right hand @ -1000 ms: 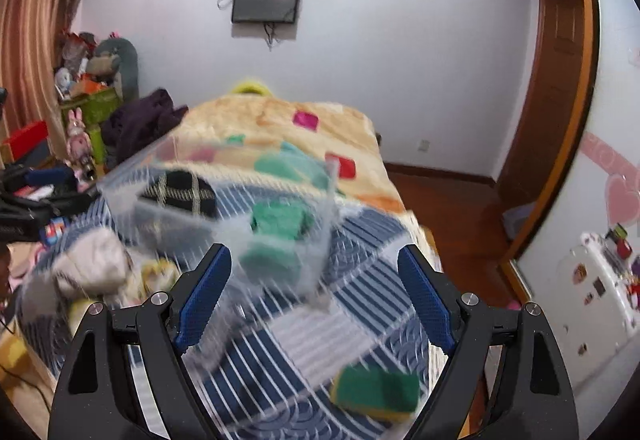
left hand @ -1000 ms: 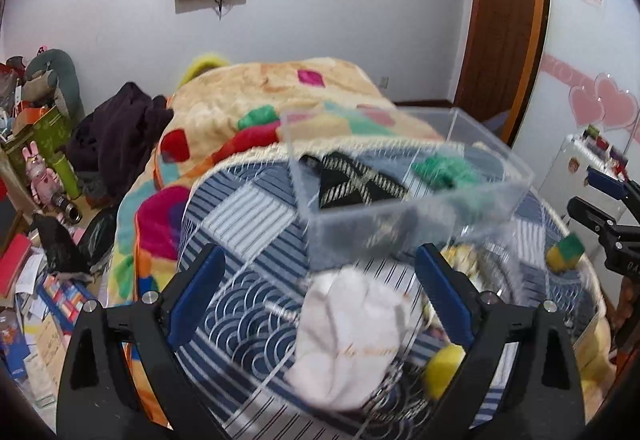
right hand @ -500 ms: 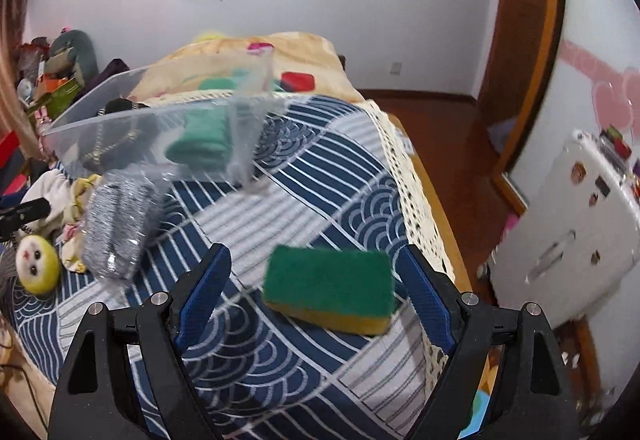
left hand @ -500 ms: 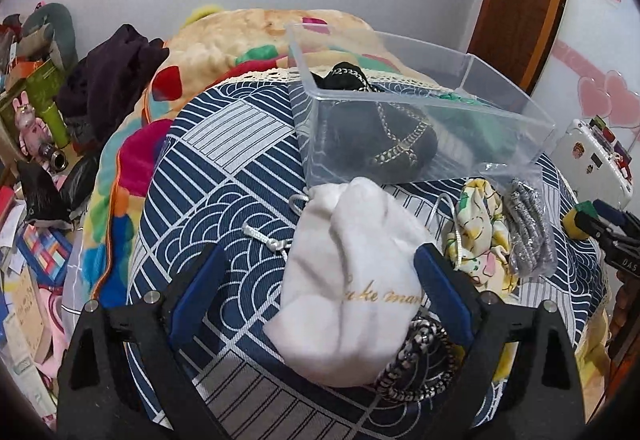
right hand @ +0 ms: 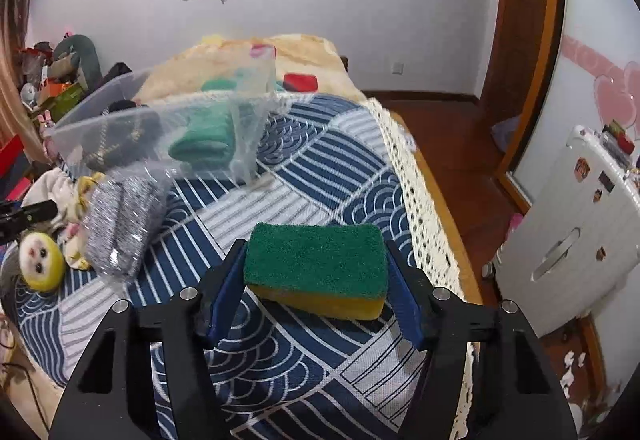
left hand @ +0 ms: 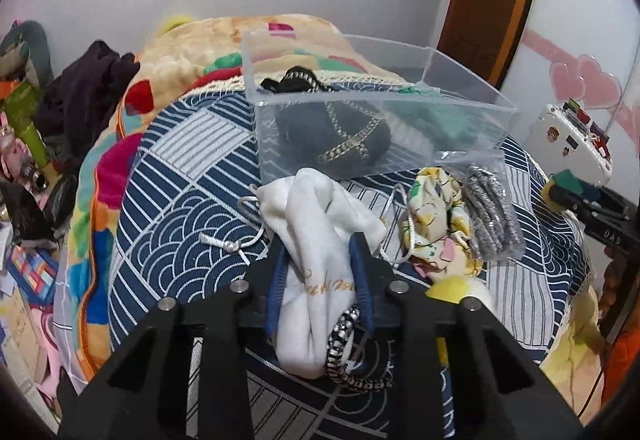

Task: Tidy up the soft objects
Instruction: 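Lower the sock with the left tool into the box while the right tool releases the sponge there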

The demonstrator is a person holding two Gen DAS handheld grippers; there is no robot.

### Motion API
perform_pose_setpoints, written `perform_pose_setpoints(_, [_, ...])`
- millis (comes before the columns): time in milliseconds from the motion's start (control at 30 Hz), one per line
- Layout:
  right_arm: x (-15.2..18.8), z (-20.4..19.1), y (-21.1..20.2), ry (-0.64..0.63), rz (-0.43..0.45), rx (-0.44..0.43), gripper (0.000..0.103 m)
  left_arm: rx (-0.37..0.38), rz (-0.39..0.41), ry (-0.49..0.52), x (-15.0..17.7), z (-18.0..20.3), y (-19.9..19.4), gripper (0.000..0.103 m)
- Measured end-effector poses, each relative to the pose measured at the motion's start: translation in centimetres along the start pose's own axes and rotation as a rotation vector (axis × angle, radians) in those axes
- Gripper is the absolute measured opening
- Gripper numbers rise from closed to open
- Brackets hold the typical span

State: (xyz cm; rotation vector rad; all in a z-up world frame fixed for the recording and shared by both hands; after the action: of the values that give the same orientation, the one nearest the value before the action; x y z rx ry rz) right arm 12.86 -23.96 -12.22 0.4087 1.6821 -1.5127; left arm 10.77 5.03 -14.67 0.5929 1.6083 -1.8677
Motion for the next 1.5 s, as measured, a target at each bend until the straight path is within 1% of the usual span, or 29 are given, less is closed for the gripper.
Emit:
perform_pose_setpoints(167, [-1.4,-1.0,-1.3,-0.018,0.047,-0.021,0.062,0.012,0.042,-0.002,-0.8,0.2,-1.7,0.027])
perform_pose_setpoints(433, [-4.6,-3.2,-3.2,-0.057,0.147,-0.081,0.062,0.037,0.158,-0.008,-3.5,0.7,-5.4,0.027])
perform_pose_setpoints(500, [-5.6,-3.9,-3.2,-0.069,0.168,-0.094,0.062,0.032,0.190,-0.005,-4.2,0.8,-6.2,0.027])
perform_pose_setpoints(600, [-7.0,-4.9,-3.2,-0.087,0.197,-0.115,0.062,0.026,0.223,-0.005,-5.5,0.8,-6.5,0.027])
perform_pose_setpoints(733, [-8.7,-6.2,-2.6,-0.095,0.225,-0.149,0.062,0.029,0.243,-0.016,-7.0,1.0,-6.2,0.027])
perform_pose_setpoints(867, [-10.4,-7.6,-2.2,-0.110,0.251,-0.165,0.062,0.022,0.262,-0.019,-8.7,1.3,-5.5,0.027])
perform_pose_setpoints(967, [-11.3,-8.5,-1.7,-0.116,0.256,-0.189,0.062,0.025,0.267,-0.029,-9.6,1.4,-4.8,0.027])
perform_pose_setpoints(1200, [-12.6,-10.0,0.2,-0.136,0.247,-0.193,0.062,0.043,0.260,-0.053,-11.8,1.8,-2.9,0.027])
perform_pose_setpoints(1300, [-12.8,-10.1,1.5,-0.128,0.215,-0.205,0.062,0.053,0.236,-0.059,-12.2,1.9,-1.6,0.027])
perform_pose_setpoints(1400, [-12.9,-10.0,2.8,-0.118,0.180,-0.206,0.062,0.043,0.211,-0.059,-12.3,1.9,-0.1,0.027])
perform_pose_setpoints(1500, [-12.8,-9.8,4.4,-0.098,0.125,-0.228,0.062,0.028,0.173,-0.052,-12.2,2.1,1.7,0.027])
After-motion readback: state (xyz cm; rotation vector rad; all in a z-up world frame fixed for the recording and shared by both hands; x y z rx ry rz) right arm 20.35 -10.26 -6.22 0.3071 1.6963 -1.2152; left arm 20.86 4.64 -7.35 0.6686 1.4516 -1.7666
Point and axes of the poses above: each gripper's, at about its wrist camera, not at the fingertips, and y roughly the way its jaws point, z to its right, x to its underside, the point moved 2 cm from there along y, roughly the way its jaws point, and after that the axes turned 5 degrees about -y, right-handed, at the moved point
